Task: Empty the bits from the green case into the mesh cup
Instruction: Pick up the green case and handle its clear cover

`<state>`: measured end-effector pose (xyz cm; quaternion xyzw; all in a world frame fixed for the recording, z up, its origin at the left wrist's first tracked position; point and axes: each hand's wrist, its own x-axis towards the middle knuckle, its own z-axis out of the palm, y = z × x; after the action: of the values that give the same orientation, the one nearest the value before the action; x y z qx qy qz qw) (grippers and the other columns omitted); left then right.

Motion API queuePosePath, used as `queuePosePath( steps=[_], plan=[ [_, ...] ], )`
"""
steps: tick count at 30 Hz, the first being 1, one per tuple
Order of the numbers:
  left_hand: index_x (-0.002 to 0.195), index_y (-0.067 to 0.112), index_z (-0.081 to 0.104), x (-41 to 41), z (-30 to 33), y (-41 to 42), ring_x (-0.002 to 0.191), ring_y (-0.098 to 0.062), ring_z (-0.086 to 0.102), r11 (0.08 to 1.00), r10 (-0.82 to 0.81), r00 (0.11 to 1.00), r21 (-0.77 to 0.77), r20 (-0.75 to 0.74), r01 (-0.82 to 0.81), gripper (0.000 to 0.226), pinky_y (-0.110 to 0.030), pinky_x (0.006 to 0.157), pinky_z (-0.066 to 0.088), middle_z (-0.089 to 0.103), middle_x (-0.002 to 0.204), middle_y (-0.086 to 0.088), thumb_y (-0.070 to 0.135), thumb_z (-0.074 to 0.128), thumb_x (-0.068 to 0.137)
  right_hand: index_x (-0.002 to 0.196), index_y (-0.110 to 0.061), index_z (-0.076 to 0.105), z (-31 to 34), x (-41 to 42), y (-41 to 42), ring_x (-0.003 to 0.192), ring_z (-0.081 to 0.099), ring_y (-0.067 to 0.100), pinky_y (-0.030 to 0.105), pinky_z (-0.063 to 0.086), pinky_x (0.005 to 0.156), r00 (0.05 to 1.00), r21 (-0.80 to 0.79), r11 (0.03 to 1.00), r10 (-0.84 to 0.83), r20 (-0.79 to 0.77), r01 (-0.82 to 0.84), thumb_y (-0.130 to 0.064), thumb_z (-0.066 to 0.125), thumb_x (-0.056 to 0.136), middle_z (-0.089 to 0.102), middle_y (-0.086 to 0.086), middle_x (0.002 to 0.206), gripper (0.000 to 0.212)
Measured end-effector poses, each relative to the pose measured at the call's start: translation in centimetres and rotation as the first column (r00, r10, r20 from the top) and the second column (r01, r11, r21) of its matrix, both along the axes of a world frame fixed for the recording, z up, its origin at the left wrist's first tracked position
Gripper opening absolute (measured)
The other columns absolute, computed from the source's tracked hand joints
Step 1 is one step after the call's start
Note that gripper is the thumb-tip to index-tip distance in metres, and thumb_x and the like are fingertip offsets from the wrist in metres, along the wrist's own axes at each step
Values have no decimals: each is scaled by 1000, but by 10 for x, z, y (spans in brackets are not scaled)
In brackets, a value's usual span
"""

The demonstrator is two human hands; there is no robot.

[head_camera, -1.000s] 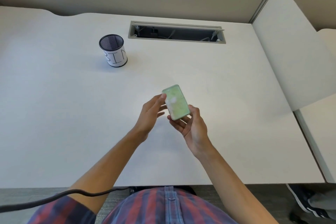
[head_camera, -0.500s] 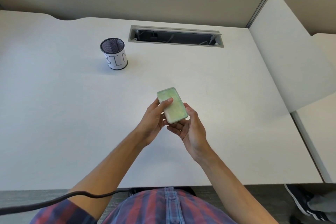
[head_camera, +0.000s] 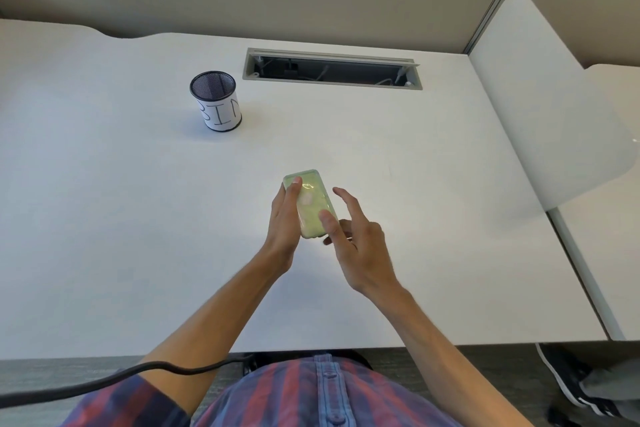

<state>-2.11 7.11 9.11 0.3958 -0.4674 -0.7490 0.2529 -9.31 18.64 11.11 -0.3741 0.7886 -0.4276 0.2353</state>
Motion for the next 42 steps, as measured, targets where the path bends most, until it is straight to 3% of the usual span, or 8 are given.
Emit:
queuePosePath(
  steps=[3,6,9,14,22,27,30,42],
  plan=[
    [101,28,61,3,-1,0,88,-16,66,1000,1,1000,0,2,-1,32,-27,68,53,65,96,2,53,45,91,136,-33,45,3,-2,4,68,62,6,28,47,62,913,130,991,12,-408,45,-76,29,86,73,-12,89,68],
    [103,29,61,4,1,0,97,-23,63,1000,-12,1000,14,11,12,45,-37,80,52,64,104,-5,64,42,83,125,-23,60,4,1,7,87,66,12,28,51,61,817,6,997,-59,-573,77,-65,43,89,70,-10,103,58],
    [92,35,69,6,2,-1,89,-17,66,1000,-19,1000,4,24,19,52,-31,77,53,70,93,-1,74,36,83,118,-16,65,2,2,8,110,60,14,26,52,71,737,-94,995,-36,-675,-38,-54,54,90,65,-2,122,48],
    [76,38,76,8,-1,3,79,-10,71,1000,-11,1000,15,7,11,65,-24,71,56,75,79,6,78,26,84,113,-12,70,-1,10,6,116,60,20,30,54,83,662,-117,972,49,-748,-205,-44,64,91,67,2,125,40],
    [104,21,67,8,-7,5,77,-13,72,997,52,998,59,-21,-51,65,-28,72,55,75,77,4,70,24,96,104,-11,76,2,15,7,102,70,21,32,54,76,506,-157,956,-11,-863,-247,-31,68,92,75,3,112,25],
    [88,22,69,10,-8,6,67,-9,70,996,78,997,47,-12,-77,65,-22,61,56,72,68,5,68,23,97,100,-9,78,6,17,6,97,73,21,31,56,69,397,-161,944,-35,-917,-288,-28,65,94,77,4,107,24],
    [80,26,69,10,-9,7,67,-9,68,996,85,996,34,-1,-85,64,-26,66,54,71,67,6,69,24,96,96,-8,79,8,17,6,93,74,20,30,57,65,347,-165,936,-50,-937,-311,-26,67,93,77,5,103,22],
    [98,18,68,13,-2,9,81,-20,64,996,71,998,61,3,-71,72,-39,81,52,68,78,0,75,24,91,94,-5,78,13,16,4,90,75,19,30,57,61,414,-223,911,-65,-908,-347,-20,63,95,78,6,99,21]
  ],
)
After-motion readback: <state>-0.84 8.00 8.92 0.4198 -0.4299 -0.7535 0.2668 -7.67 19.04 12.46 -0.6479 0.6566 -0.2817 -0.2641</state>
